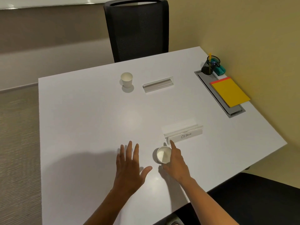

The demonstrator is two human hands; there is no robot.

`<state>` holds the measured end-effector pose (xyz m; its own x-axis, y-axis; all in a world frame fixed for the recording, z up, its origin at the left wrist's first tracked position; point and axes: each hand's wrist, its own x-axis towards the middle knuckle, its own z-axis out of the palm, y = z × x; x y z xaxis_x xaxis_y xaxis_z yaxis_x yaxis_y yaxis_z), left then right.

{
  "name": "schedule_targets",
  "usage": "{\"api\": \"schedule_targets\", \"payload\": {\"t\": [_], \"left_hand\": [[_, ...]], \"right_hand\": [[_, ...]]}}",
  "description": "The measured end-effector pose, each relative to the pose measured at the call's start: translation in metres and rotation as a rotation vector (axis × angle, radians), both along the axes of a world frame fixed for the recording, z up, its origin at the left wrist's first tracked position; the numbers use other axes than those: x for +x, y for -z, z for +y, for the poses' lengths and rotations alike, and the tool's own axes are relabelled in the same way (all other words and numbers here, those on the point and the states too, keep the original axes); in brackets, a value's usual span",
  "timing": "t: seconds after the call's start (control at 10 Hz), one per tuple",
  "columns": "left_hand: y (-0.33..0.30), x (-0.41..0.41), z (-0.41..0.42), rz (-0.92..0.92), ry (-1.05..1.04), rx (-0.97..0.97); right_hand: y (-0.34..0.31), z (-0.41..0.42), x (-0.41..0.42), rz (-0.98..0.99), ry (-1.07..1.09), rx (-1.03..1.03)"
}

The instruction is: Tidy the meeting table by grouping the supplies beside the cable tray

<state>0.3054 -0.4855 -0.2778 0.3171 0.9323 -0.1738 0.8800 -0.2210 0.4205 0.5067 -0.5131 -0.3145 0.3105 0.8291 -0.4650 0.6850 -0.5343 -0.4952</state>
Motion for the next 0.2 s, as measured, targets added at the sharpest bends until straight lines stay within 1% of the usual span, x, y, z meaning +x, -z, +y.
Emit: {"api": "schedule_targets", "payload": {"t": [0.1, 0.2], "left_hand": [[0.000, -0.002, 0.000, 0.017, 0.009, 0.052], [0.002, -0.002, -0.008, -0.051, 0.030, 0.186]], "right_hand": [[-0.006, -0.008, 0.003, 0.000, 0.004, 0.021], [-0.025, -0.020, 0.002, -0.102, -0.029, 0.051]]}}
